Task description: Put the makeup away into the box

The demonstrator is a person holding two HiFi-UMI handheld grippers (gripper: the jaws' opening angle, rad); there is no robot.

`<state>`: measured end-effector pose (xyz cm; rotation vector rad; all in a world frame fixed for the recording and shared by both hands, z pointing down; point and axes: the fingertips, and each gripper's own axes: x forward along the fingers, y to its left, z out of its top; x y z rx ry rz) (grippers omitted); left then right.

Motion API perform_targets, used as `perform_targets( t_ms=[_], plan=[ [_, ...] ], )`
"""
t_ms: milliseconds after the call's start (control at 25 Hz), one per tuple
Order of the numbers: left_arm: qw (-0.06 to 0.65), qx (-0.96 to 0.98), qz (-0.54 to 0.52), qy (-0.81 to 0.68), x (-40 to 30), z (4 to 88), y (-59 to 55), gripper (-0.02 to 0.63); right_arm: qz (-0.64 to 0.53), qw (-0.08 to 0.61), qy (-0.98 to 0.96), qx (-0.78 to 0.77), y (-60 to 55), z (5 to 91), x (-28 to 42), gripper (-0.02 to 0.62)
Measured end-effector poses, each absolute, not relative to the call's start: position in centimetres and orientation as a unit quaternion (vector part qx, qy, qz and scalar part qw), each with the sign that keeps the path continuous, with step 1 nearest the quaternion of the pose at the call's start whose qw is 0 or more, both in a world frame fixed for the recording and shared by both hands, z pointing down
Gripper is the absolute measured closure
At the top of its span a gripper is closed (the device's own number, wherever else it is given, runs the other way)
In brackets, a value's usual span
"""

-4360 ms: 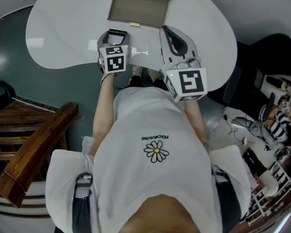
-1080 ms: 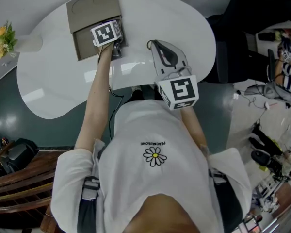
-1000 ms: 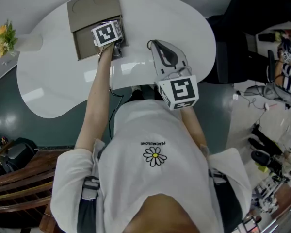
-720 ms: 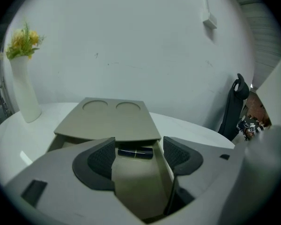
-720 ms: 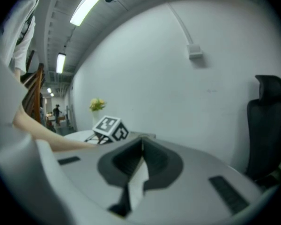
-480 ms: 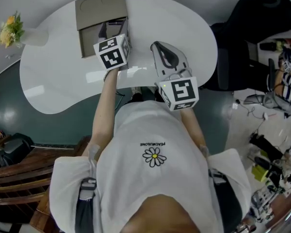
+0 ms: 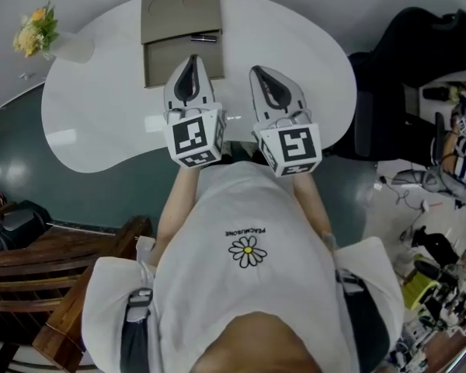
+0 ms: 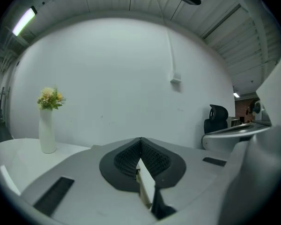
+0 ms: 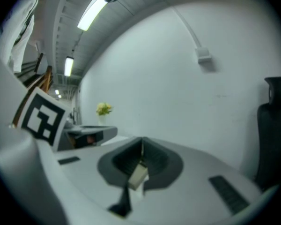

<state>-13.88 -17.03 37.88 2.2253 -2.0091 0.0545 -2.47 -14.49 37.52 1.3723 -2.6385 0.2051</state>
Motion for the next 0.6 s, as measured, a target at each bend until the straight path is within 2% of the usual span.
perform_targets(
  t_ms=[280, 600],
  plan=[
    [0.035, 0.753, -0.008, -0.657, -13.1, 36.1, -16.5, 0.589, 0.067, 0.076, -0.882, 0.461, -14.3, 37.2, -2.8, 0.565],
    [0.061, 0.766, 0.030, -0.639, -11.0, 38.3, -17.1, 0.588, 0.072, 0.076, -0.866, 0.488, -14.3, 37.4, -0.4, 0.565]
  ],
)
